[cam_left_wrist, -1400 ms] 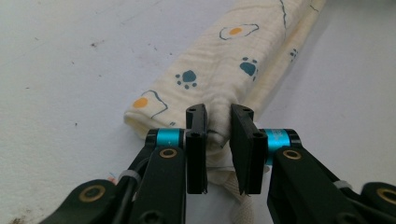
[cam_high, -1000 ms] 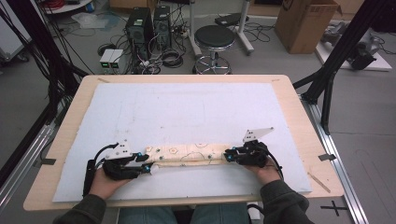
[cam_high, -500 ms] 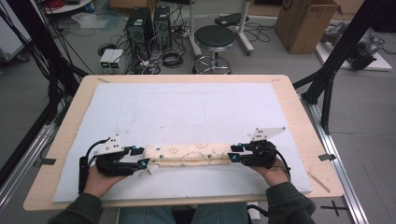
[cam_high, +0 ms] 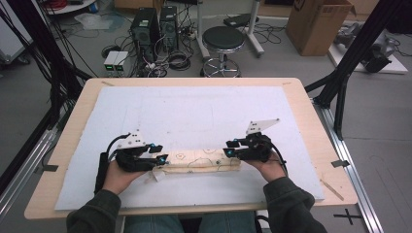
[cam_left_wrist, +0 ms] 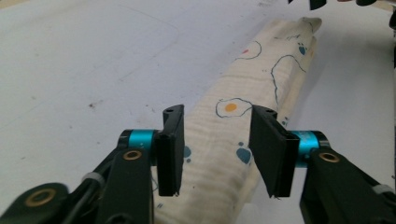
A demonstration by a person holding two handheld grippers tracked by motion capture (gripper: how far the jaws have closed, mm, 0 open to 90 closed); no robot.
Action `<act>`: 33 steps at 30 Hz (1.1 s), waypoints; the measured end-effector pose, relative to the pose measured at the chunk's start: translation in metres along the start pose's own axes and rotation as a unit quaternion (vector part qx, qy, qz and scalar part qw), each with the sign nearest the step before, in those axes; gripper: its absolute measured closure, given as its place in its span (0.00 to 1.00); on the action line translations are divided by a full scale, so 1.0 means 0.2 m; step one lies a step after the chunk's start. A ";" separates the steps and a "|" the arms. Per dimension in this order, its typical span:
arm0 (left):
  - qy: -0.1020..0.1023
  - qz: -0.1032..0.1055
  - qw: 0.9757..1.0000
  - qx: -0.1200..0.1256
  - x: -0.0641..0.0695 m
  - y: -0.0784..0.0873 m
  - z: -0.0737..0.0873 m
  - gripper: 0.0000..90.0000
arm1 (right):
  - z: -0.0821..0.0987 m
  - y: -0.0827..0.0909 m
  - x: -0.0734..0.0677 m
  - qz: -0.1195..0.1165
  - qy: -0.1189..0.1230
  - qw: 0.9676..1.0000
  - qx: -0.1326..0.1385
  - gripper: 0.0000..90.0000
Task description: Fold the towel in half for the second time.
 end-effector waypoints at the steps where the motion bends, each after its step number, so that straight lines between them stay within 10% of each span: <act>1: -0.001 0.001 1.000 -0.007 0.00 -0.01 0.01 0.66 | 0.00 -0.03 0.00 -0.002 0.001 1.000 -0.006 0.69; 18: -0.001 -0.015 0.996 -0.090 -0.04 -0.07 0.12 0.70 | 0.15 -0.16 -0.07 -0.004 0.037 0.996 -0.083 0.68; 33: 0.006 -0.017 0.997 -0.077 -0.05 -0.04 0.18 0.64 | 0.17 -0.04 -0.03 0.030 0.040 0.998 -0.046 0.62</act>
Point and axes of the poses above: each handheld gripper's, and its own axes: y roughly backward along the jaws, z roughly out of its underside, x roughly to its right, the point moved 5 cm from there along -y, roughly forward along the jaws, and after that the axes turned 10 degrees about z, right-handed, at the moved point
